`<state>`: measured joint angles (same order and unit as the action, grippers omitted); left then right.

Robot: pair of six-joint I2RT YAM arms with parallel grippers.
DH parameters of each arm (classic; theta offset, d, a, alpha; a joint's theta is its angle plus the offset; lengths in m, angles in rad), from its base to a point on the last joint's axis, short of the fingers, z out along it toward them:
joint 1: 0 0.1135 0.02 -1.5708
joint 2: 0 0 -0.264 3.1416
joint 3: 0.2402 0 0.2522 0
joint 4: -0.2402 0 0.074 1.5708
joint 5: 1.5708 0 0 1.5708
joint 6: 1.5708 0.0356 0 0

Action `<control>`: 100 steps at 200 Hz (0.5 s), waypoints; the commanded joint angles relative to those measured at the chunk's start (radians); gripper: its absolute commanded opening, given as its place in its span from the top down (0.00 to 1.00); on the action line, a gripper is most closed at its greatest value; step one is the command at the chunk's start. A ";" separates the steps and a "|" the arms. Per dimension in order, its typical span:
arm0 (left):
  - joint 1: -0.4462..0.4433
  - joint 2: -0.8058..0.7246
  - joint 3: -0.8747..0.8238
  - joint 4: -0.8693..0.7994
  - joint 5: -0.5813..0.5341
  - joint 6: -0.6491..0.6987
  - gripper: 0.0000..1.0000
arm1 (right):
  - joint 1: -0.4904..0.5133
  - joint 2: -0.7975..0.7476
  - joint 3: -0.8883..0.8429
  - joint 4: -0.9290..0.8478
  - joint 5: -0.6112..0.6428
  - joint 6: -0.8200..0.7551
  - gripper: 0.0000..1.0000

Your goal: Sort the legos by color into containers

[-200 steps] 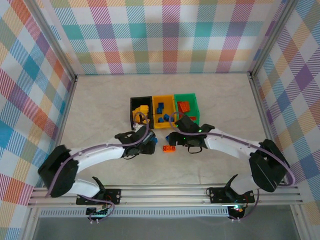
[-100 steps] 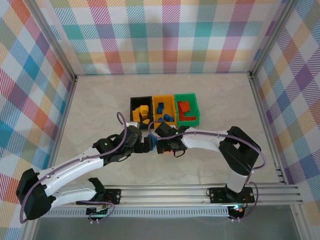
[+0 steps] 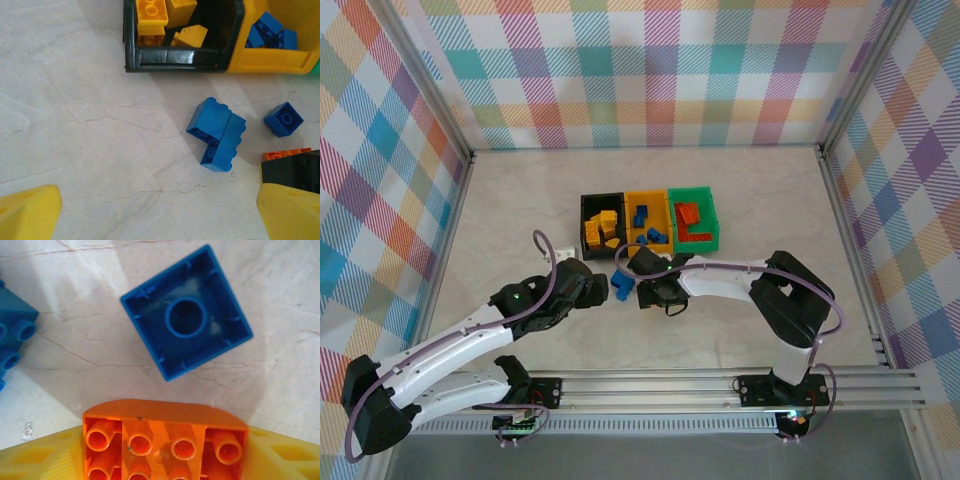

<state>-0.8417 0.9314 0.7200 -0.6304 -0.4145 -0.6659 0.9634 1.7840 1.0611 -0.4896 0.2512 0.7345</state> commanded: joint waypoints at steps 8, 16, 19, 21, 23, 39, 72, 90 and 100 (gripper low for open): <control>0.003 -0.023 -0.017 -0.044 -0.046 -0.026 0.00 | 0.007 -0.074 -0.053 0.019 0.005 0.026 0.38; 0.001 -0.029 -0.019 -0.046 -0.053 -0.029 0.00 | 0.006 -0.100 -0.063 0.023 0.012 0.026 0.40; 0.002 -0.031 -0.020 -0.045 -0.054 -0.030 0.00 | 0.008 -0.110 -0.064 0.022 0.016 0.026 0.40; 0.002 -0.032 -0.022 -0.045 -0.057 -0.030 0.00 | 0.006 -0.118 -0.067 0.021 0.018 0.026 0.40; 0.001 -0.035 -0.023 -0.045 -0.058 -0.030 0.00 | 0.007 -0.125 -0.069 0.019 0.019 0.026 0.40; 0.003 -0.046 -0.027 -0.047 -0.067 -0.029 0.00 | 0.007 -0.199 -0.075 -0.004 0.036 0.022 0.42; 0.002 -0.055 -0.031 -0.046 -0.078 -0.027 0.00 | -0.052 -0.317 -0.008 -0.081 0.095 -0.066 0.43; 0.002 -0.047 -0.037 -0.033 -0.078 -0.026 0.00 | -0.148 -0.332 0.057 -0.086 0.078 -0.117 0.43; 0.003 -0.039 -0.049 -0.026 -0.083 -0.024 0.00 | -0.204 -0.332 0.084 -0.072 0.055 -0.129 0.43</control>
<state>-0.8417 0.8890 0.7033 -0.6525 -0.4664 -0.6849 0.8738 1.4673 1.0710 -0.5468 0.2985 0.6788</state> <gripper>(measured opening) 0.999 0.627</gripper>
